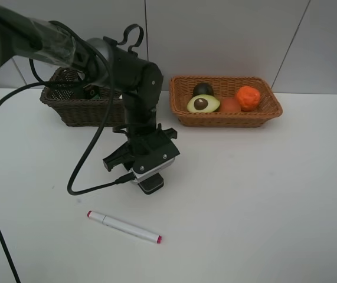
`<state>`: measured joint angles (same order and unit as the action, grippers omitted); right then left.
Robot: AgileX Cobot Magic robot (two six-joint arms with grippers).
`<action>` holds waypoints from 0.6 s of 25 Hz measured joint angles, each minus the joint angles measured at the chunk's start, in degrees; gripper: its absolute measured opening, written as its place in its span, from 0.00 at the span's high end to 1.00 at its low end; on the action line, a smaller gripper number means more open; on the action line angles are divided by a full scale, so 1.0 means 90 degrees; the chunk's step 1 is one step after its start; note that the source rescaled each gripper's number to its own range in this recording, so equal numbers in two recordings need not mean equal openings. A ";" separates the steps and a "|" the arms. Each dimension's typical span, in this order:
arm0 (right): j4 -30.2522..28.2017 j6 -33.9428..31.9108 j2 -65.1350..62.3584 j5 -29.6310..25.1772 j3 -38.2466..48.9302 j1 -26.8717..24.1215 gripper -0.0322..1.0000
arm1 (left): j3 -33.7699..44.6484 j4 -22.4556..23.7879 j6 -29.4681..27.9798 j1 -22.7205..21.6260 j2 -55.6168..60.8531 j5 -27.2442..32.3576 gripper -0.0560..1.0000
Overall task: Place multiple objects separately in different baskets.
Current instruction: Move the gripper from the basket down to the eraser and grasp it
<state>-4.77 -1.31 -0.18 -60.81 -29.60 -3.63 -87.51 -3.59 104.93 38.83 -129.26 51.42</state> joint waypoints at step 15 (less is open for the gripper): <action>0.0000 0.0000 0.0000 0.0000 0.0000 0.0000 0.06 | 0.0000 0.0067 -0.0109 0.0000 0.0092 0.0082 0.44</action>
<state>-4.77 -1.31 -0.18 -60.81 -29.60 -3.63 -87.51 -2.98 103.95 38.83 -128.43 52.16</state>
